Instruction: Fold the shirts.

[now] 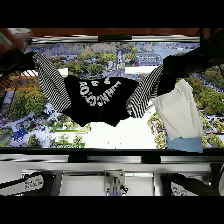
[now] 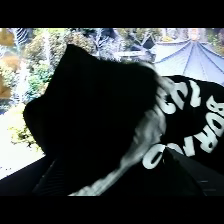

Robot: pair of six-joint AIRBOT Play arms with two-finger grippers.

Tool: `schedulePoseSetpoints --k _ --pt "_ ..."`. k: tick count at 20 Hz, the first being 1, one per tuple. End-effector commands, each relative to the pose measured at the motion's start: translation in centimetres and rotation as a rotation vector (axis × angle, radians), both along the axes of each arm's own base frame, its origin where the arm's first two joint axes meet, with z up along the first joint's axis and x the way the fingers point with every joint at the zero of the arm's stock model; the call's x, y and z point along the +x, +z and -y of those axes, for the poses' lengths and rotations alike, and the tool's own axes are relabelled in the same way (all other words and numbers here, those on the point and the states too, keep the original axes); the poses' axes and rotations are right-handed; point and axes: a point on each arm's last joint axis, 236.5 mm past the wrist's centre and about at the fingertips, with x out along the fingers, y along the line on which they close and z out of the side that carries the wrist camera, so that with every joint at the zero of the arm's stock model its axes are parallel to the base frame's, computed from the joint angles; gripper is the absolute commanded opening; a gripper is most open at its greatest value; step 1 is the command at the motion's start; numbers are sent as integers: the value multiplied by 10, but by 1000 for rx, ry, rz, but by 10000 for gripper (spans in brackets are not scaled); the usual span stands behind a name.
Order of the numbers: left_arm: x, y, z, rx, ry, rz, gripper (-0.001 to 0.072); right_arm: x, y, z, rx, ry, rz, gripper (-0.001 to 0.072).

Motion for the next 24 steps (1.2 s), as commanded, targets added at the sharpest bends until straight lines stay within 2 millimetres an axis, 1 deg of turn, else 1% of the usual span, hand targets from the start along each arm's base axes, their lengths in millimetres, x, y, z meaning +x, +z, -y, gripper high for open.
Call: schedulePoseSetpoints --k 1,2,3,4,6,7,8,10,11,12,13,14,15,16,17,19,20,21,23,24 --pt "-17 3 33 65 -110 -37 716 8 -18 -15 0 27 -41 81" --pt "-22 -4 38 108 -131 -64 716 8 -26 -21 -4 44 -65 123" --pt "-25 -12 39 147 -130 -93 716 7 -35 -28 -9 62 -99 412" --pt "-26 -18 36 179 -109 -119 716 2 -47 -38 -20 109 -139 679" --pt "-27 -18 38 199 -106 -123 716 -5 -61 -49 -65 192 -175 680" --pt "-25 -12 33 221 -104 -101 716 -3 -63 -45 -92 193 -169 680" --pt "-21 1 18 270 -74 -66 716 -2 -63 -39 -117 186 -163 680" --pt "-14 36 -17 321 32 15 720 4 -59 -17 -162 138 -140 680" --pt "-15 46 -25 328 48 34 720 5 -56 -11 -152 124 -133 680" --pt "-17 48 -29 332 54 30 720 3 -50 -12 -119 132 -125 681" --pt "-21 44 -34 345 59 4 720 -2 -41 -28 -41 210 -105 682" --pt "-25 40 -40 367 74 -20 720 -16 -23 -61 99 359 -77 683" --pt "-26 39 -49 383 108 -33 720 -26 -4 -87 228 431 -58 683" --pt "-27 40 -53 388 130 -37 719 -27 2 -94 265 431 -49 683" --pt "-30 43 -53 383 137 -39 718 -21 -1 -89 236 392 -48 683" --pt "-36 50 -45 362 135 -37 717 1 -20 -57 76 254 -32 683" --pt "-40 53 -36 353 112 -35 717 12 -25 -42 6 196 -9 683" --pt "-44 53 -21 331 75 -38 717 22 -27 -30 -43 147 14 683" --pt "-48 49 17 277 -25 -54 718 37 -25 -18 -53 42 43 682" --pt "-48 46 34 260 -52 -59 718 44 -22 -12 -66 14 69 683"
